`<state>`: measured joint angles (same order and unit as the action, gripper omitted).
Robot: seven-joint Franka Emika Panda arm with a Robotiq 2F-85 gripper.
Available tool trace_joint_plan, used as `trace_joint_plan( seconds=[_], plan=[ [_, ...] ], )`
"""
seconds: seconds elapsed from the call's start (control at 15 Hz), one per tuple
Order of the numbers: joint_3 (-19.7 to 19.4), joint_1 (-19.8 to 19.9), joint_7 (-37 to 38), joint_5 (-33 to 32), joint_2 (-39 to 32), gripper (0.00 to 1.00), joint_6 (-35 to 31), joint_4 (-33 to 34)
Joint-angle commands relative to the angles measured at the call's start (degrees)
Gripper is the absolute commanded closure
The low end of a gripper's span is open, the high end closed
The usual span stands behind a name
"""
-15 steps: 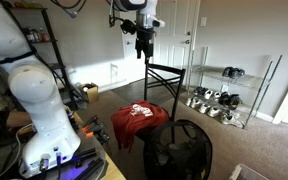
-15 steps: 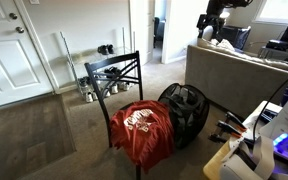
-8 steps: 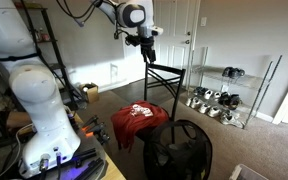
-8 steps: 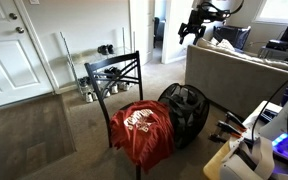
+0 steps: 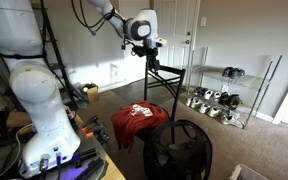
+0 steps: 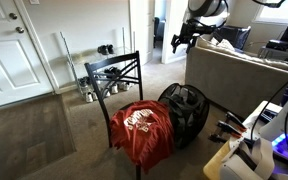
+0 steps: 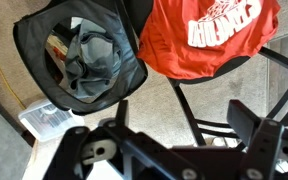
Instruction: Put the red shirt in the laundry bag
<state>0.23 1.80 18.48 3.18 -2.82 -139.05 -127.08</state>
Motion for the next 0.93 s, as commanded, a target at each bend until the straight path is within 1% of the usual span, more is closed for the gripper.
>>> trace_joint_plan(
  seconds=[0.0, 0.53, 0.6, 0.67, 0.87],
  plan=[
    [-0.6, -0.6, 0.0, -0.1, -0.4, 0.00, 0.2, 0.4],
    [-0.5, -0.8, 0.0, -0.2, -0.7, 0.00, 0.2, 0.6],
    [0.1, -1.3, -0.7, 1.1, -1.1, 0.00, -3.0, -0.5],
    [0.6, -1.8, -0.8, 2.1, -1.8, 0.00, -4.7, -1.0],
    [3.1, -4.2, -2.0, 6.9, -6.3, 0.00, -11.3, -1.6]
  ],
)
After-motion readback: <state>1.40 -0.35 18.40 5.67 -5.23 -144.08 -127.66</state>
